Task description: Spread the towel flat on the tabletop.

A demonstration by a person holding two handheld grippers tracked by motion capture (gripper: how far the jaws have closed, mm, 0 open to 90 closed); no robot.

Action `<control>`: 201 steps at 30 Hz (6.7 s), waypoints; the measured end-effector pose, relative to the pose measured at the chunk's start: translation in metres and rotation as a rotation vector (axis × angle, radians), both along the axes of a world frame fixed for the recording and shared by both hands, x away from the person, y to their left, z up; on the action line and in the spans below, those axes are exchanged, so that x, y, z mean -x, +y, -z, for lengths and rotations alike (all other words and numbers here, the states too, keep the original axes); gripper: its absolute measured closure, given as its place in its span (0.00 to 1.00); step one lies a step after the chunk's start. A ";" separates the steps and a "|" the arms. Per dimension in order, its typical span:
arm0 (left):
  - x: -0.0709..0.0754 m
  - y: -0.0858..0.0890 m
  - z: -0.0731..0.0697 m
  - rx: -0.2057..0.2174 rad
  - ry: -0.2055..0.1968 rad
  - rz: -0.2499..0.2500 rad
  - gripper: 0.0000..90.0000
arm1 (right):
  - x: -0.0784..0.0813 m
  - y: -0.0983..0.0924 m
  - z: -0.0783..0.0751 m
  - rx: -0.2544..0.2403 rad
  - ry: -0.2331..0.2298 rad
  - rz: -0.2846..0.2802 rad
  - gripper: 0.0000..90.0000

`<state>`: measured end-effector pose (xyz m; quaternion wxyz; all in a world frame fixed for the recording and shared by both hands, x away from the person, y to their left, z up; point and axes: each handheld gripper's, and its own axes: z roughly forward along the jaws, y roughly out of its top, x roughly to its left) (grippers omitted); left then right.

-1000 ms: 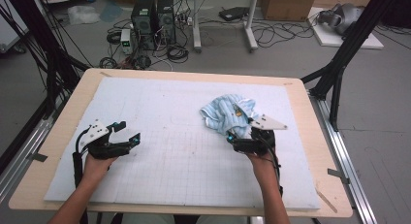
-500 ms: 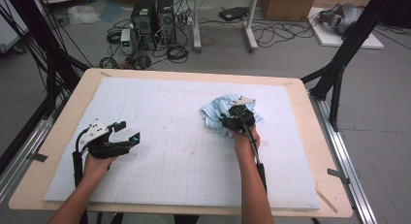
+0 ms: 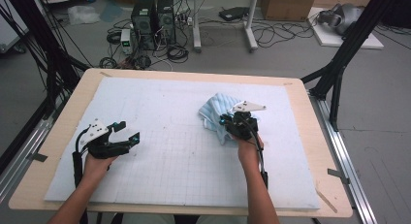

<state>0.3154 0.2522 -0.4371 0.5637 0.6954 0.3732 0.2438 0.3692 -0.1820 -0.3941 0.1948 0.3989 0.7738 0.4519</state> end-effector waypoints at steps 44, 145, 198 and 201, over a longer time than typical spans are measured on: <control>0.001 0.001 -0.001 0.004 -0.004 -0.011 0.27 | 0.041 -0.004 -0.019 -0.055 -0.085 0.061 0.41; -0.003 0.003 0.001 0.008 0.010 -0.015 0.27 | 0.032 0.052 0.037 0.022 0.280 -0.206 0.80; -0.005 0.001 0.004 0.008 0.037 -0.004 0.27 | -0.047 0.000 0.015 0.337 0.064 0.182 0.98; -0.005 -0.001 0.005 0.006 0.044 0.006 0.28 | -0.049 -0.013 0.015 0.281 0.082 0.225 0.97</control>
